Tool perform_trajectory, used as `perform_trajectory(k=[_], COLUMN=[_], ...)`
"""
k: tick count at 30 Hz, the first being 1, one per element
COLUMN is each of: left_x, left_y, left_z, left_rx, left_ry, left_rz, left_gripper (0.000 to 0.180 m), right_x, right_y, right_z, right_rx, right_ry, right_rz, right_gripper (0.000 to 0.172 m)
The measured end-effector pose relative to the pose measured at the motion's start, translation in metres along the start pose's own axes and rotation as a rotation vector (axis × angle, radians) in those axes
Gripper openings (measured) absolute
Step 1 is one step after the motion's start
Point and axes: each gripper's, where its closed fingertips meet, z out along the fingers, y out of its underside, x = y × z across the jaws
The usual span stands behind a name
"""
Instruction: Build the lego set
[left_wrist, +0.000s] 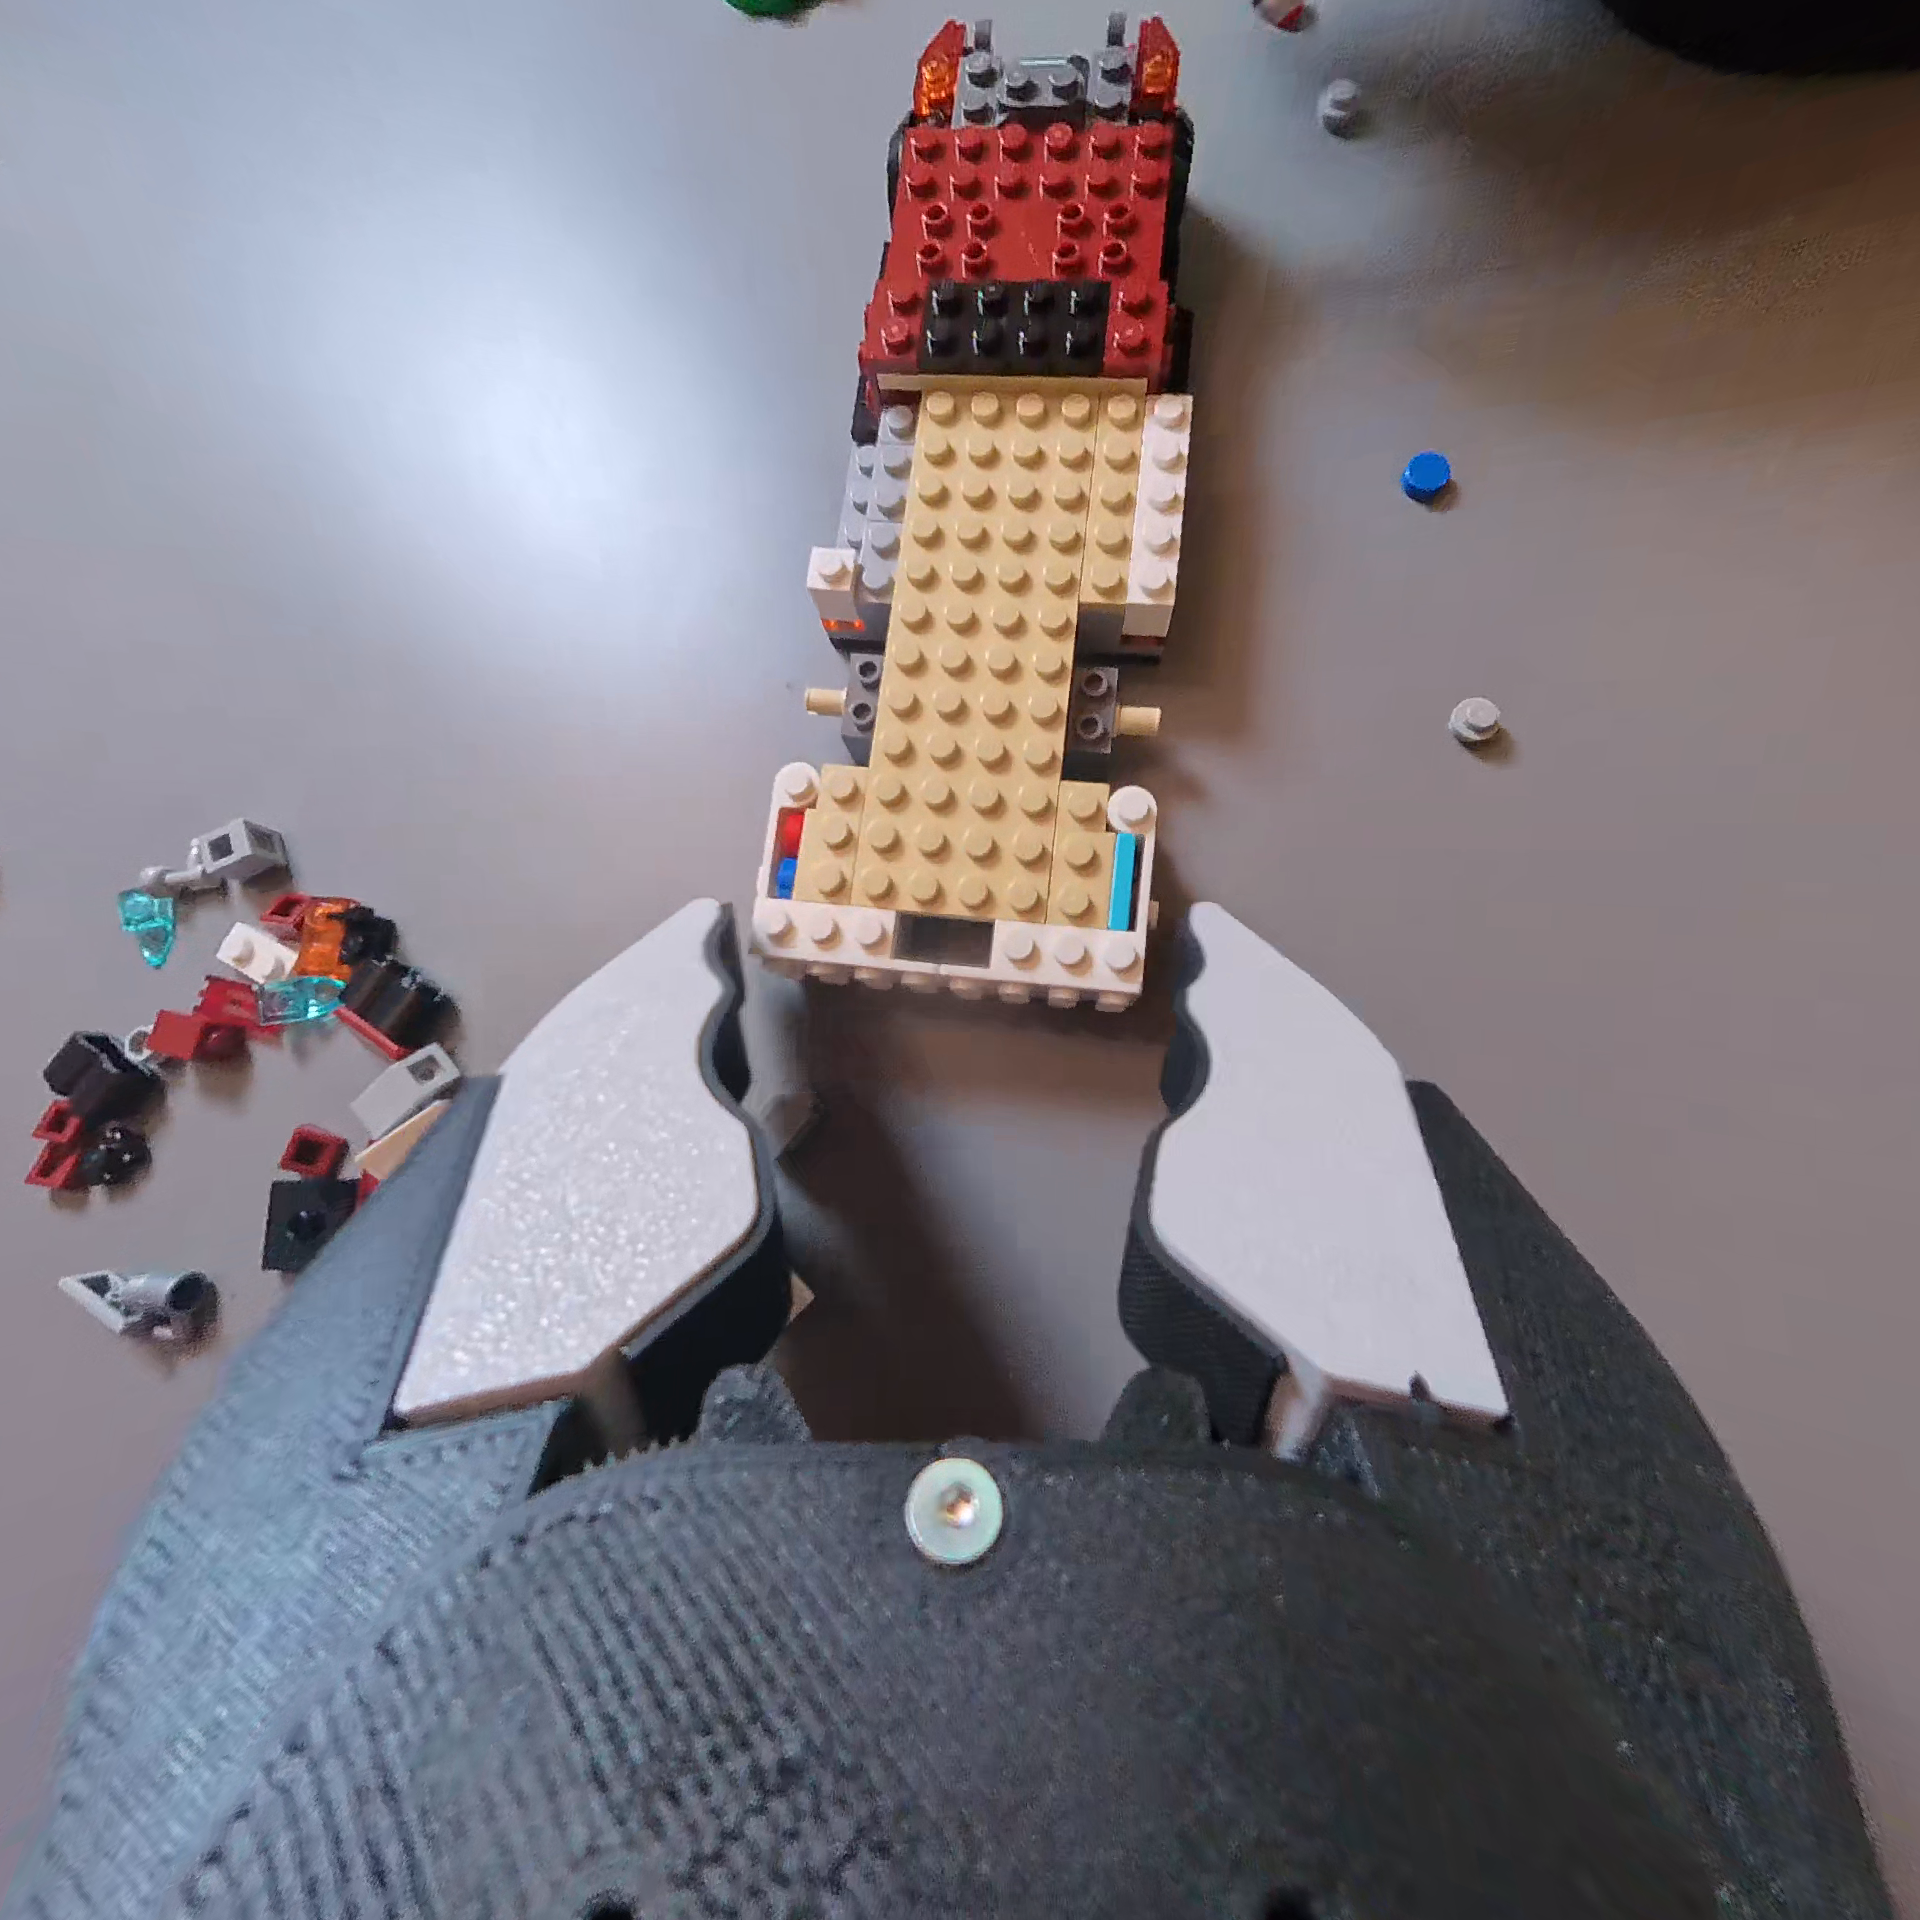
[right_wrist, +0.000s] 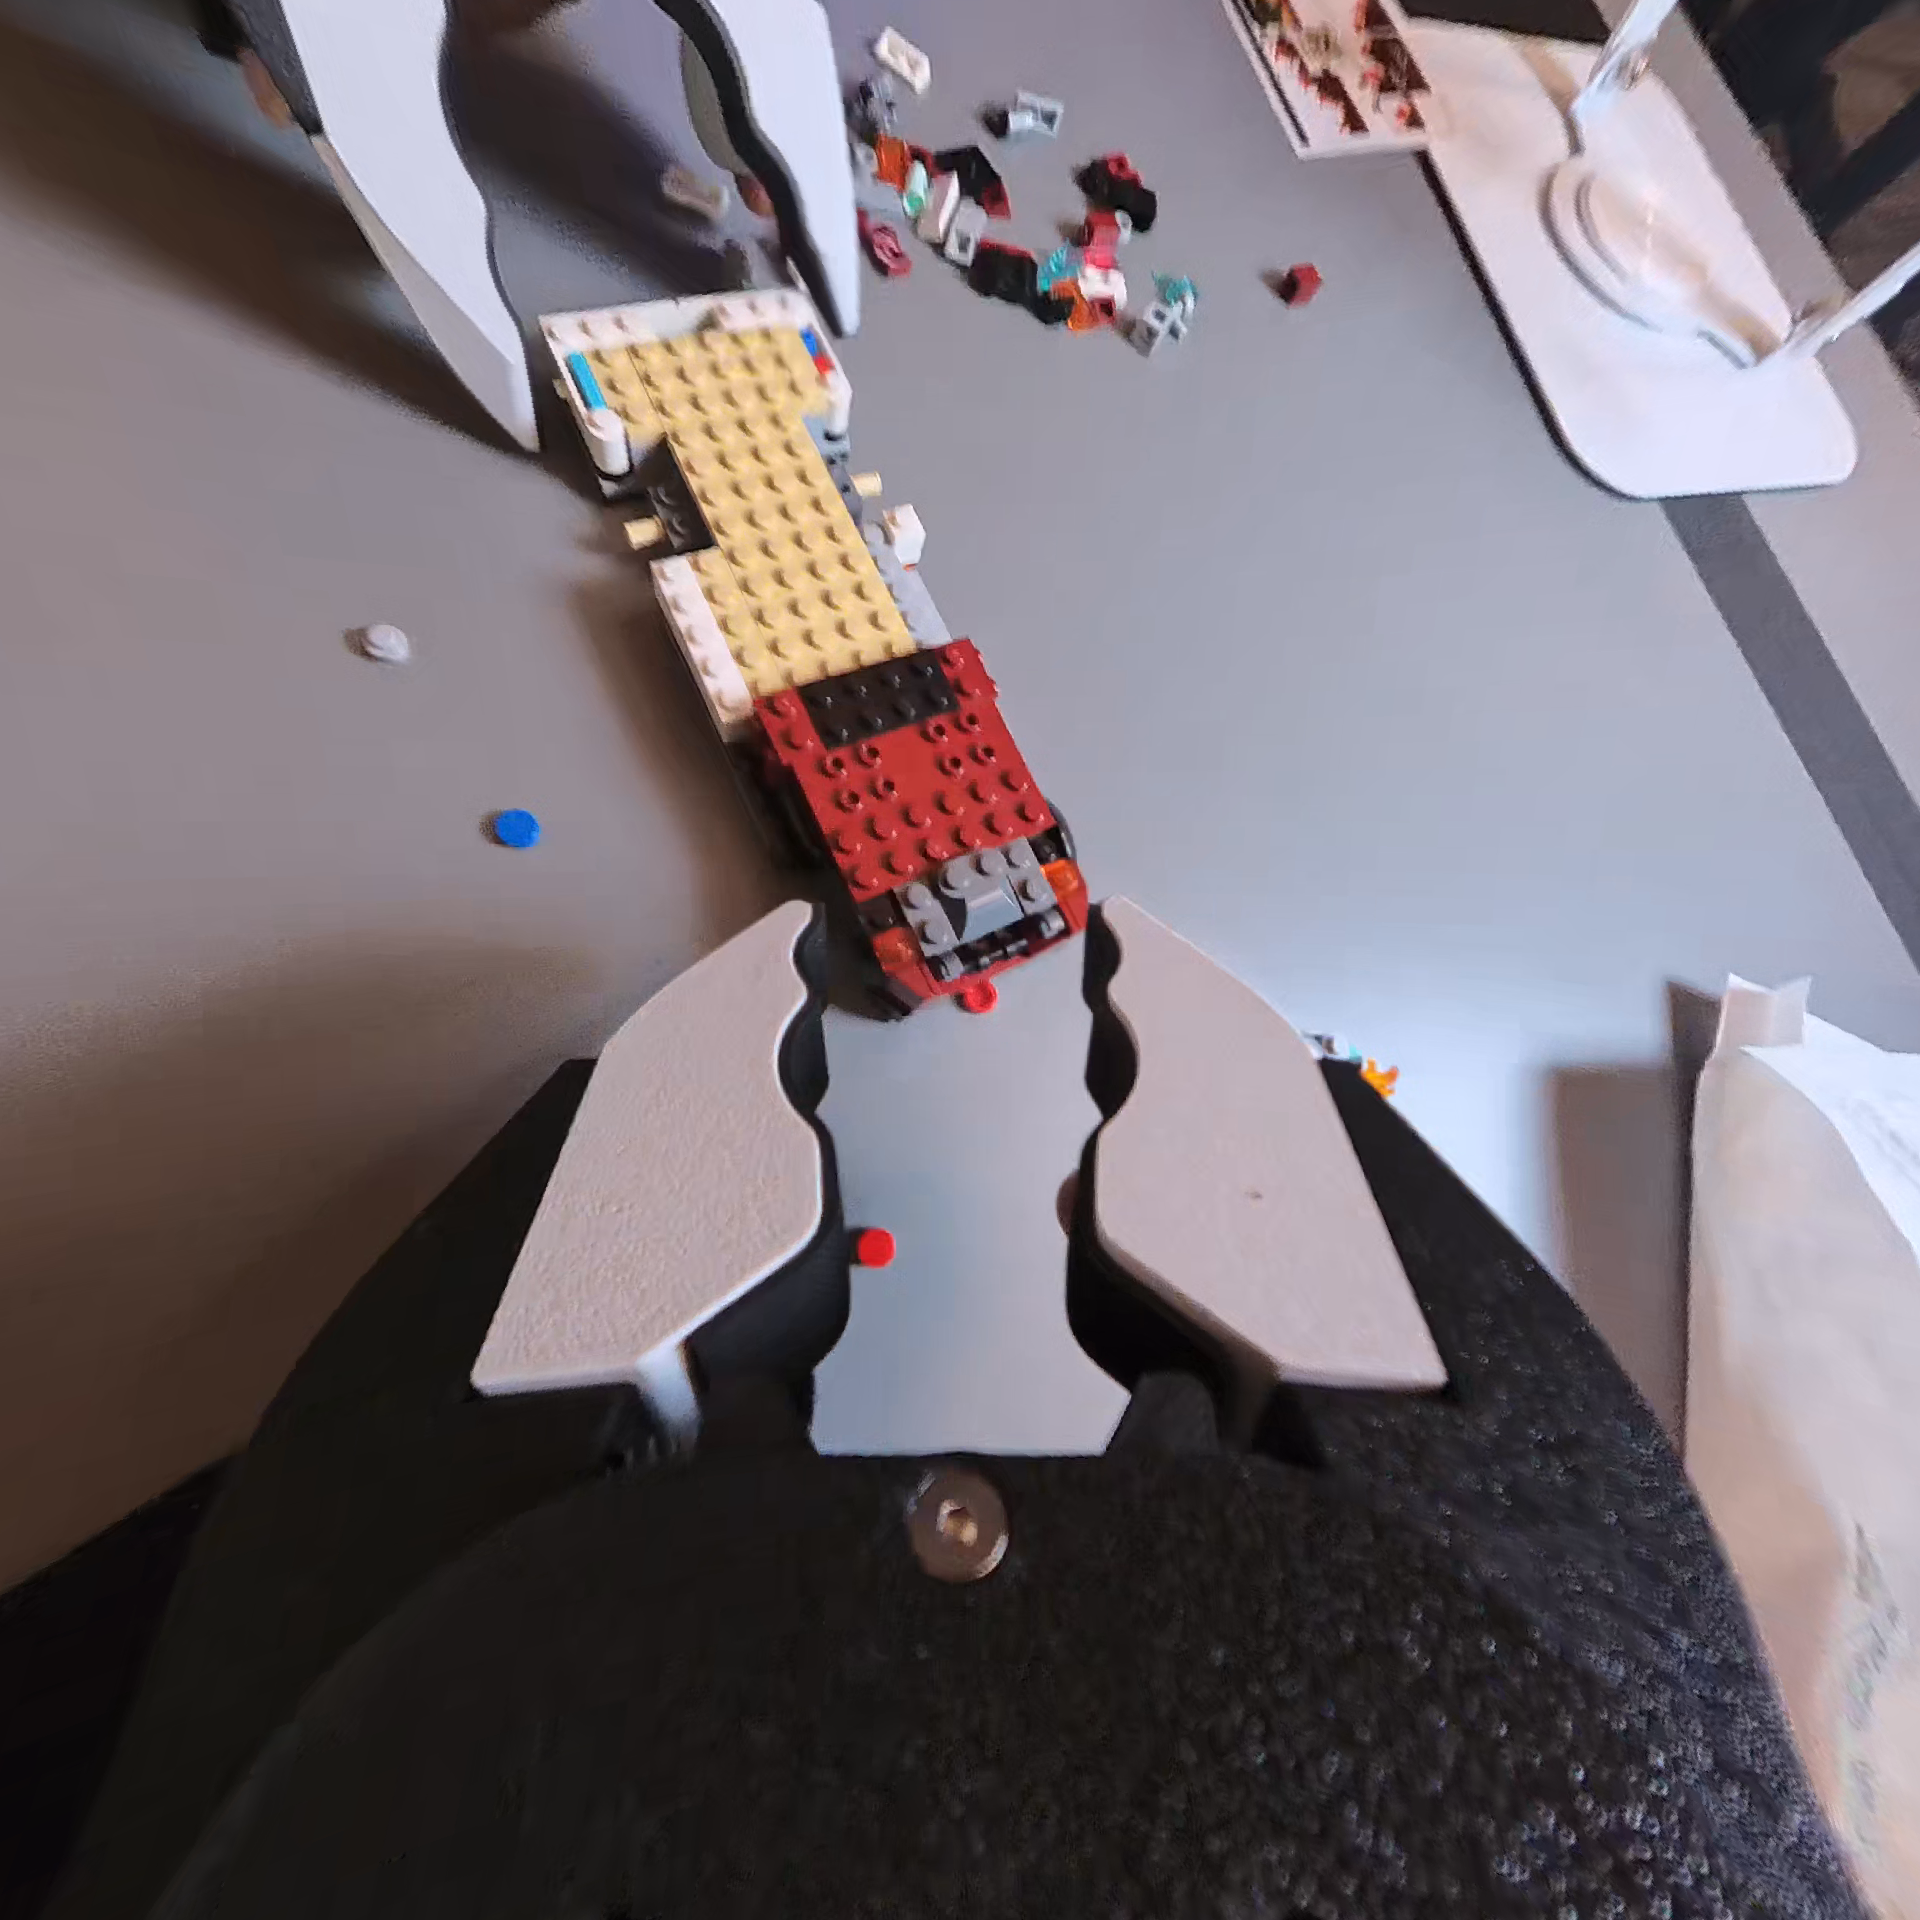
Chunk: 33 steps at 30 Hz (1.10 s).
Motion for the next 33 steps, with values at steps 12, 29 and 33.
perform_trajectory(k=[12,29,33], left_x=[0.008,0.001,-0.002], left_y=[0.013,0.015,0.014], left_z=[-0.014,-0.018,-0.019], left_rx=[0.015,0.059,0.069], left_ry=[0.036,-0.003,-0.024], left_rz=[0.066,0.071,0.066], left_gripper=[0.072,0.067,0.063], right_x=[-0.021,-0.037,-0.037], right_y=[0.011,0.007,0.008], right_z=[0.023,0.019,0.018], right_rx=[-0.089,-0.129,-0.125], right_ry=[-0.139,-0.191,-0.195], right_rz=[-0.011,-0.035,-0.027], right_gripper=[0.052,0.054,0.053])
